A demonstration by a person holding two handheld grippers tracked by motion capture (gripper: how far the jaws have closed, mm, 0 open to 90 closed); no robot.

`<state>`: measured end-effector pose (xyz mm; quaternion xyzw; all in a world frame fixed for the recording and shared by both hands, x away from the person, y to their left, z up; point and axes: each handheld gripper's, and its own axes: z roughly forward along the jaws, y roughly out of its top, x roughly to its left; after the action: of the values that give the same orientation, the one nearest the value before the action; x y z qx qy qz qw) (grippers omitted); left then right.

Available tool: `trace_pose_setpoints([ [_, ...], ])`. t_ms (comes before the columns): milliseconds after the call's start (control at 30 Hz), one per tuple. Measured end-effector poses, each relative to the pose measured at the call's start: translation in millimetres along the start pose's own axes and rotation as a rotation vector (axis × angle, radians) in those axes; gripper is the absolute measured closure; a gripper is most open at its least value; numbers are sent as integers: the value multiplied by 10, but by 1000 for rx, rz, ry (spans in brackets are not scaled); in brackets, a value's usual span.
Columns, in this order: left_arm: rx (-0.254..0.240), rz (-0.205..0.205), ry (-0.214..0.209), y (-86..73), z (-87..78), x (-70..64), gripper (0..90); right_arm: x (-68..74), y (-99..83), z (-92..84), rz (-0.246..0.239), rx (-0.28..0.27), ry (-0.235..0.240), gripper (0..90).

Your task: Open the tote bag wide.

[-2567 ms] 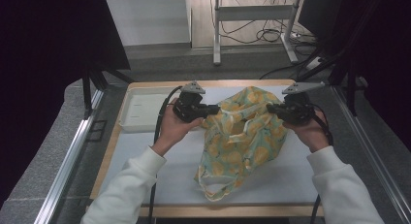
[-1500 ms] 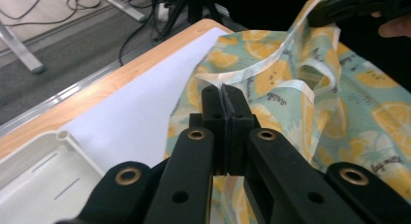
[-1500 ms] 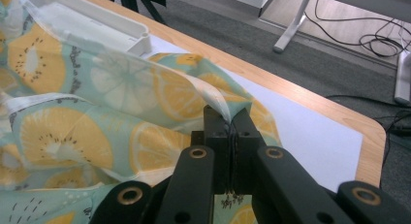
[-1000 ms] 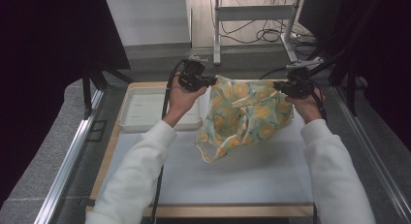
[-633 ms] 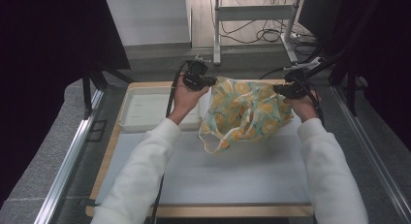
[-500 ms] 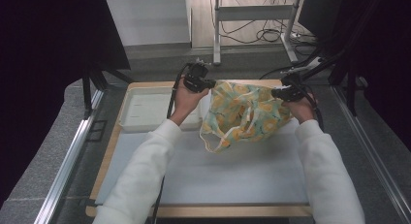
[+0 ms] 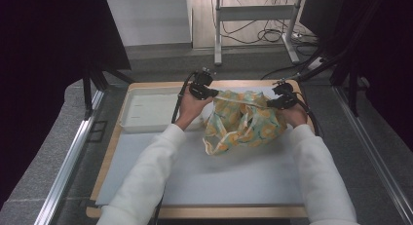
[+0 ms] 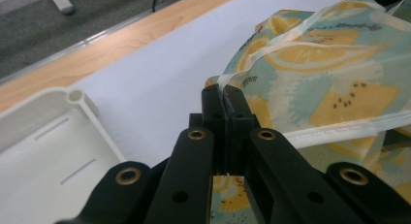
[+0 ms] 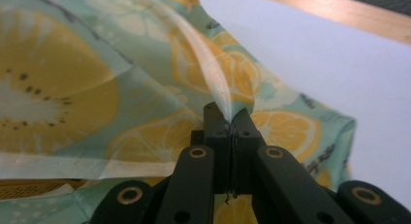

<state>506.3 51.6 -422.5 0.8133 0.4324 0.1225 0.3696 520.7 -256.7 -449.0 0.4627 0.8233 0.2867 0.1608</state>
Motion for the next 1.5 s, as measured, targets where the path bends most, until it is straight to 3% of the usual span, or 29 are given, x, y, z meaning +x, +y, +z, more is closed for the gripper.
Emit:
trace_pose_setpoints([
  [133, -8, -8, -59, -46, 26, -27, 900, 30, -57, 23, -8, -14, 12, 879],
  [300, -27, -4, -75, -24, -31, -39, 900, -29, -104, -36, 7, -25, 6, 879],
  [467, -66, -33, -75, 55, -120, -4, 900, -101, -108, -103, 33, -43, -3, 880],
  [633, -32, -62, -71, 70, -25, 22, 900, -102, -122, -9, 66, 2, 21, 879],
  [700, -24, -72, -86, 52, 30, 9, 900, -59, -131, 52, 52, 36, 34, 878],
  [1300, 102, -34, -135, -67, 343, -180, 900, 105, -236, 267, 3, 149, 89, 876],
  [1500, 107, -16, -155, -89, 365, -230, 900, 119, -262, 247, -11, 148, 86, 860],
])
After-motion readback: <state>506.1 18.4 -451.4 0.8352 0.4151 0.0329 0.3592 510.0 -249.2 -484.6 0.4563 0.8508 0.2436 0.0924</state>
